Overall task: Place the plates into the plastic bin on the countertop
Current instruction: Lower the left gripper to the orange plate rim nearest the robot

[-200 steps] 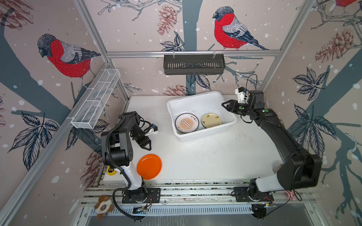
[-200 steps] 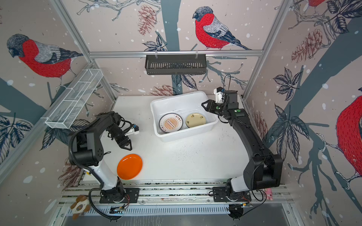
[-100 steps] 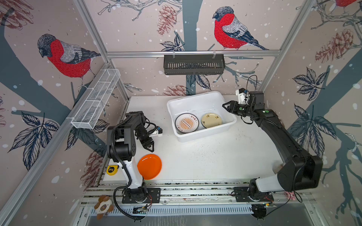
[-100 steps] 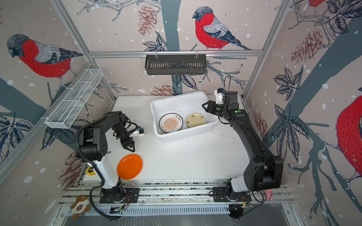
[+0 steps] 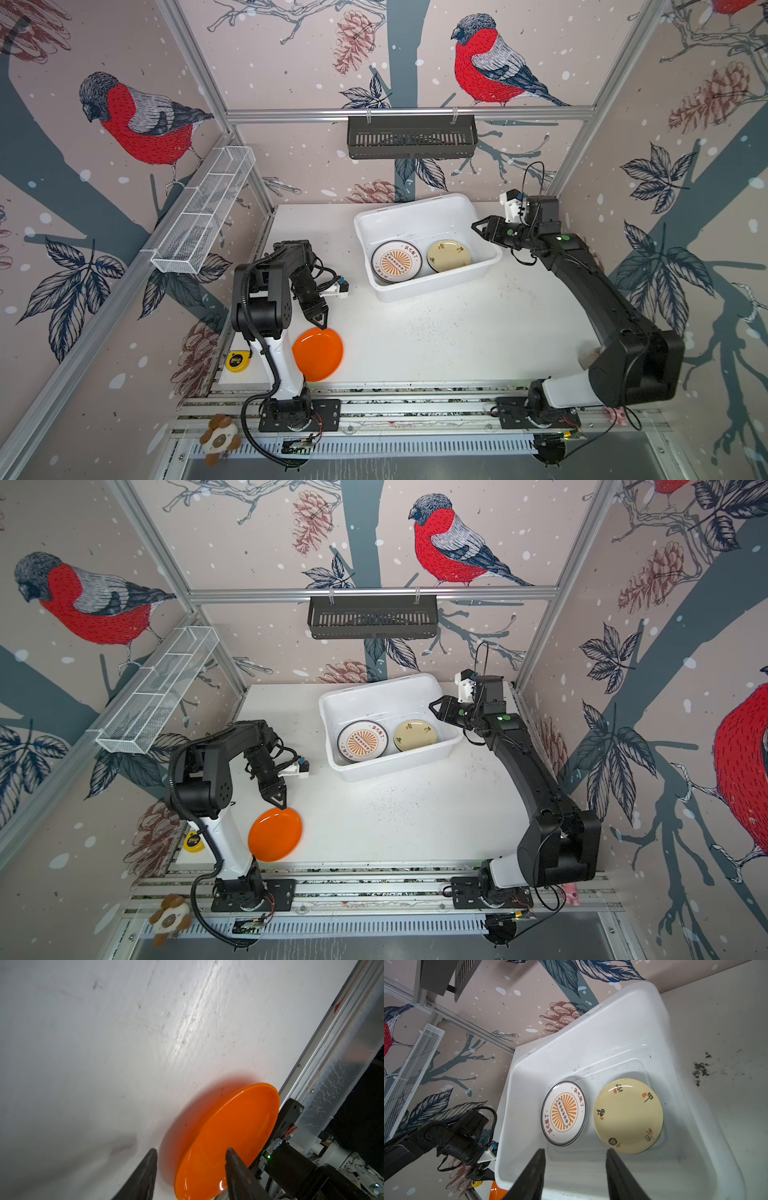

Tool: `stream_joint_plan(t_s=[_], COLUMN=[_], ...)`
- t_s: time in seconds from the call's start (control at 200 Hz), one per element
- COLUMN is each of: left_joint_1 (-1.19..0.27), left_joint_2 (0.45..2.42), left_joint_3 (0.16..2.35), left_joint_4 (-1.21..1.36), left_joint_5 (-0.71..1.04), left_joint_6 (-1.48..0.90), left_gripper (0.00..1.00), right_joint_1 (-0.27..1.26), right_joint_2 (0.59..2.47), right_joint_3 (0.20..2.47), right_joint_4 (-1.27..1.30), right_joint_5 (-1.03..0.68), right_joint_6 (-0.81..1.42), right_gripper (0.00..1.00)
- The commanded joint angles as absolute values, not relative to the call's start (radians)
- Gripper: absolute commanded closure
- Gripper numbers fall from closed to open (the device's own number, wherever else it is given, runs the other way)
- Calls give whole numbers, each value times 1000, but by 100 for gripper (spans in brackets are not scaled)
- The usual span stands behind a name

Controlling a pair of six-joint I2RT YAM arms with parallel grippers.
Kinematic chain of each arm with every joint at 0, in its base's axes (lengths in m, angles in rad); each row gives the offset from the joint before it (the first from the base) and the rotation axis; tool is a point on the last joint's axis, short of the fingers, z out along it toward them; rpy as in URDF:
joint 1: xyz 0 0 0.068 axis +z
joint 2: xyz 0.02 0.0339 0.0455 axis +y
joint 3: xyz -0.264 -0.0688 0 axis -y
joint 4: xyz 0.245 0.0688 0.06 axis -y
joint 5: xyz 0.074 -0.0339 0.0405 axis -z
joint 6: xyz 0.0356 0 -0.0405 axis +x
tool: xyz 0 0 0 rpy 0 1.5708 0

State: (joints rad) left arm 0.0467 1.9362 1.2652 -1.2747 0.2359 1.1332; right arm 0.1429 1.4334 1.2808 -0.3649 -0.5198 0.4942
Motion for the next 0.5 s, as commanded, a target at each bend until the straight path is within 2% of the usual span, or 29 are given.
stream_joint_plan(t_s=[0.0, 0.495], left_joint_1=[43, 29], left_joint_2=[1943, 1964], left_joint_3=[1261, 1246], left_joint_4=[-1332, -1308], left_joint_5=[230, 216], left_joint_6=[1160, 1171], left_gripper=[47, 51], right_joint_1=[146, 145], right_joint_2=[1428, 1451], right_joint_3=[1276, 1287], right_joint_4=[-350, -353], right_joint_5=[-515, -513], right_joint_6=[493, 493], right_gripper=[51, 51])
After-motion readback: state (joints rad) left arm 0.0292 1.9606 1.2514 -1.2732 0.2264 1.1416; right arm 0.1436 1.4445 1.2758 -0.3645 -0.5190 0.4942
